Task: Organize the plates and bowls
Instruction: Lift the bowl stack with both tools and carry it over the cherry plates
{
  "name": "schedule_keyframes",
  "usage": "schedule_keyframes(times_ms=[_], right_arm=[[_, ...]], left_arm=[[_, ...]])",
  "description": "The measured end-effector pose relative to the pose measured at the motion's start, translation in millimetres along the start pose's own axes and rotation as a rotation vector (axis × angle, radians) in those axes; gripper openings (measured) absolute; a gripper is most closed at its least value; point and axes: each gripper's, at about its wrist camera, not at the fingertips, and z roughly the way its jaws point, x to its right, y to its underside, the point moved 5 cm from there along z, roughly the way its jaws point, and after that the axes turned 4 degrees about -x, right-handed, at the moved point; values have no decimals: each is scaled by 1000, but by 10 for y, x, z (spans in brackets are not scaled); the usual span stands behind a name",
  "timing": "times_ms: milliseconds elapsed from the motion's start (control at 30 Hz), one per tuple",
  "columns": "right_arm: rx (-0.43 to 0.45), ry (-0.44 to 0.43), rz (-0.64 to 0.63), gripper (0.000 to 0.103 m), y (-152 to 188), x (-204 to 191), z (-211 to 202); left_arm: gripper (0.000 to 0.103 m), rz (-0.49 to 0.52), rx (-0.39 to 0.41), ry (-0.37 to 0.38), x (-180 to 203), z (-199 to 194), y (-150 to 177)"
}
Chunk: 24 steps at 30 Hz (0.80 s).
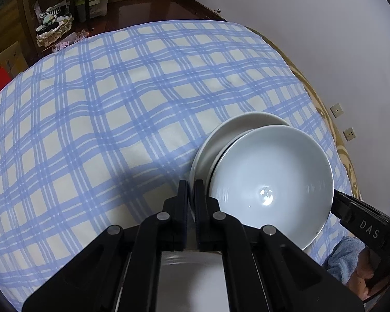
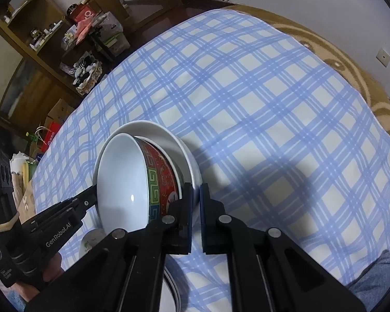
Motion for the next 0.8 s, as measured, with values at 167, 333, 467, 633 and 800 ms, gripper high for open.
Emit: schedule_keyframes(times_ms=[167,333,467,633,800], right_arm=[[22,-1,0,7,14,-18,-149],[31,-9,-10,7,51,-93,-307],[46,-15,-20,7,135,-192,-427],[62,-32,-35,7,296,-346,-567],[49,-47,-63,7,514,-502,-628]], left_arm=[[3,1,14,2,49,-130,3],[3,2,22,-5,58,-315,44],[3,-15,41,8,5,-473,115],[2,-38,65,9,-90,-687,284],[2,-51,68,-19,-206,-887,519]])
